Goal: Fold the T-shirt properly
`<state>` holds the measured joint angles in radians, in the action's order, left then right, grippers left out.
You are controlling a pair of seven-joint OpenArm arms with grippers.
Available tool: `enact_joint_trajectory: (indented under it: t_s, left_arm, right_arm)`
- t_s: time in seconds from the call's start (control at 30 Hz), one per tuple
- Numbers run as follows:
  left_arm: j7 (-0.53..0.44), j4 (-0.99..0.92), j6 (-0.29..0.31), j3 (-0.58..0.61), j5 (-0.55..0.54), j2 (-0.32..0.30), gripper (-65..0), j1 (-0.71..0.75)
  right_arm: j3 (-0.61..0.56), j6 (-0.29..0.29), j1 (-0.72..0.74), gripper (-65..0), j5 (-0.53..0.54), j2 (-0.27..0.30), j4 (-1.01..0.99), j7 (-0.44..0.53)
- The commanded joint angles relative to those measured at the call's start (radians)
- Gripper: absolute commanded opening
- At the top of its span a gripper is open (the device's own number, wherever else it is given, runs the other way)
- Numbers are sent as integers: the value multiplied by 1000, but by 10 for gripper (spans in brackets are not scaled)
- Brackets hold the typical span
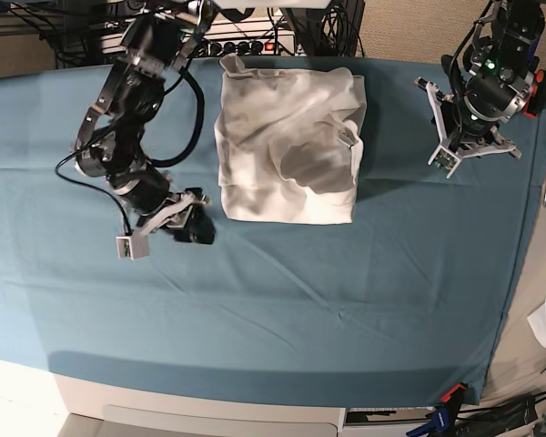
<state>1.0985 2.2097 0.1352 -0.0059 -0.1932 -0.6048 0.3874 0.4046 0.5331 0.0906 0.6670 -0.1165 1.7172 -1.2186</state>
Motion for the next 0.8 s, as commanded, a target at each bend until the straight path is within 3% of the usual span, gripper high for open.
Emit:
enact_joint_trajectory:
  t_s: [0.0,0.17,0.27,0.4,0.57,0.77]
  left_arm:
    - [-16,18,-3,-7,0,-13,-518,-2]
    - [-18,16,-3,-7,-3,-13,-476,-2]
    - [-17,15,-3,-7,-3,-13,-464,-2]
    - [-16,14,-19,-7,-7,-10,-448,2]
    - [-22,-4,-34,-7,-26,17,-443,26]
    - [-22,-8,-29,-7,-47,45,-443,34]
  right_arm:
    - [16,19,32,-399,57,1,-39,-14]
    - [44,71,82,-399,237,34,-260,-126]
    - [33,72,84,-399,240,65,-278,-137]
    - [33,67,84,-407,169,82,-278,-133]
    - [33,62,84,-650,126,83,-278,-136]
    - [33,79,84,-650,182,83,-278,-141]
